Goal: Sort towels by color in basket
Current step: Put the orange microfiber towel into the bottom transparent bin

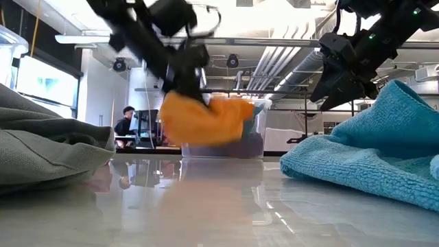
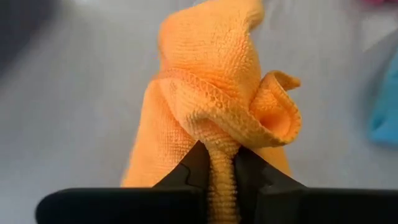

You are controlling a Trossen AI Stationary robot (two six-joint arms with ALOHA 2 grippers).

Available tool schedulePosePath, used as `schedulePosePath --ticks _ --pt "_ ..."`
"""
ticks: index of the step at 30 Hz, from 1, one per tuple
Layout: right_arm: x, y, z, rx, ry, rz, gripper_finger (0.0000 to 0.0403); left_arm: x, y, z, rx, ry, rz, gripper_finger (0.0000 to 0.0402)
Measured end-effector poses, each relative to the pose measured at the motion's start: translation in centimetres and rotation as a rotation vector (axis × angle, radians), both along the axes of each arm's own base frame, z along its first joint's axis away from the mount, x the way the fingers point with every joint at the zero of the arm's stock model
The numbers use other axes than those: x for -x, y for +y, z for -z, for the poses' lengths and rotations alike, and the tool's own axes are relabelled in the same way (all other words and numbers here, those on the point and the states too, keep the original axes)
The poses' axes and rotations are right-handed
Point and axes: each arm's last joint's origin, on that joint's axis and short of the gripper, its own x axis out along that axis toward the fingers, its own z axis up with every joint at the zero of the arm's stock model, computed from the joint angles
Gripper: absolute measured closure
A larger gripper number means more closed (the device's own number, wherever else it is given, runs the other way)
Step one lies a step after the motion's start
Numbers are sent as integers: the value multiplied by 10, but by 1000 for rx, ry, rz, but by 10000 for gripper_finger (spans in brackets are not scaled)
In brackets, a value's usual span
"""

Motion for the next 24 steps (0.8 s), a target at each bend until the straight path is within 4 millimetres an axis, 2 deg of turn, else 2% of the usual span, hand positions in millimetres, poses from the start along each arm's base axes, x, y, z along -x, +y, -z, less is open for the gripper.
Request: schedulePosePath --ticks 3,8,12,15,18,20,24 --pt "0 -1 0 13 1 12 199 1 -1 -32 -74 -83 51 381" --pt "0 -1 0 34 0 29 199 10 -4 -101 -141 -228 90 388" --pt "1 -3 -1 71 3 58 199 25 -11 -151 -186 -212 142 388" --pt "2 -3 1 111 9 65 199 41 -23 -183 -187 -132 196 388" --pt "2 -4 2 140 35 45 199 58 -41 -204 -145 -18 242 388" --pt "2 -5 3 152 50 33 199 72 -54 -211 -96 67 254 388" --pt "1 -7 4 147 66 24 199 103 -80 -206 74 304 182 388"
